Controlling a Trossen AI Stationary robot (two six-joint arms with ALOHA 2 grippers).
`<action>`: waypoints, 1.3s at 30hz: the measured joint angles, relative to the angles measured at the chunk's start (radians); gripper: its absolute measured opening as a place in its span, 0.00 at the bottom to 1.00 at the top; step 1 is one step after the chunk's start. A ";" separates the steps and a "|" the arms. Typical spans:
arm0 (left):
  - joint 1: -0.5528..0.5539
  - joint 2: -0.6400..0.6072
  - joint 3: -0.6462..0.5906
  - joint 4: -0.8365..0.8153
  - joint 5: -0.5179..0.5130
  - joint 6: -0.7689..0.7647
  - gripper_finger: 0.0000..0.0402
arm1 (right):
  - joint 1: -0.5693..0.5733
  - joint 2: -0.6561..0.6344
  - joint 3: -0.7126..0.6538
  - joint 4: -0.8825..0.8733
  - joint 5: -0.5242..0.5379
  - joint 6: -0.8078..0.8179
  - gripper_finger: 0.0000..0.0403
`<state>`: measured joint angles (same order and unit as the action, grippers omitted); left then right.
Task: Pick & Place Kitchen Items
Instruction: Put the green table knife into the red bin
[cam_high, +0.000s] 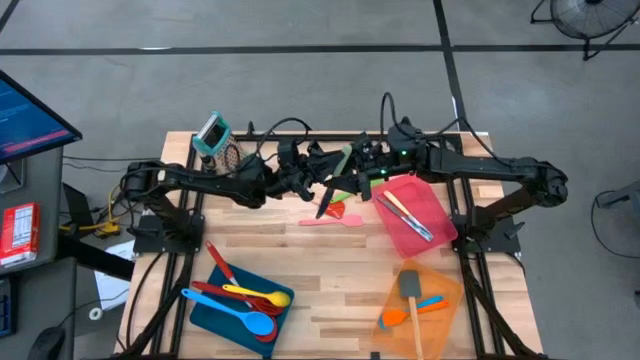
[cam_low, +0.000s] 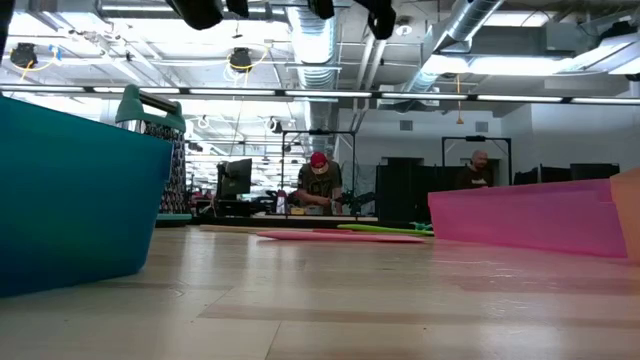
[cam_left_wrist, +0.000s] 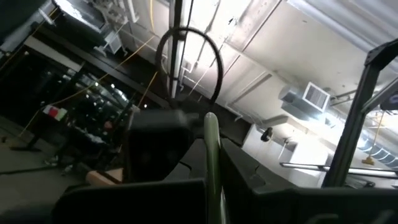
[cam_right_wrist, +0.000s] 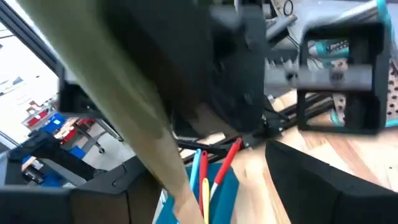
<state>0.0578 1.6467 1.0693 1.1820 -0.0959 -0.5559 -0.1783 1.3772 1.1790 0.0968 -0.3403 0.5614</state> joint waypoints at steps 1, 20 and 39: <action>0.000 0.004 -0.001 -0.001 0.000 -0.002 0.00 | 0.000 -0.002 0.000 0.005 0.000 0.000 0.65; 0.006 -0.005 -0.001 -0.043 -0.020 -0.018 0.01 | -0.008 -0.021 0.003 -0.003 -0.060 0.087 0.06; 0.010 -0.126 -0.001 -0.321 0.154 -0.020 0.43 | -0.098 -0.367 0.003 -0.822 0.123 0.011 0.06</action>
<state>0.0677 1.5204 1.0683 0.8611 0.0578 -0.5757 -0.2763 1.0099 1.1824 -0.7256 -0.2168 0.5722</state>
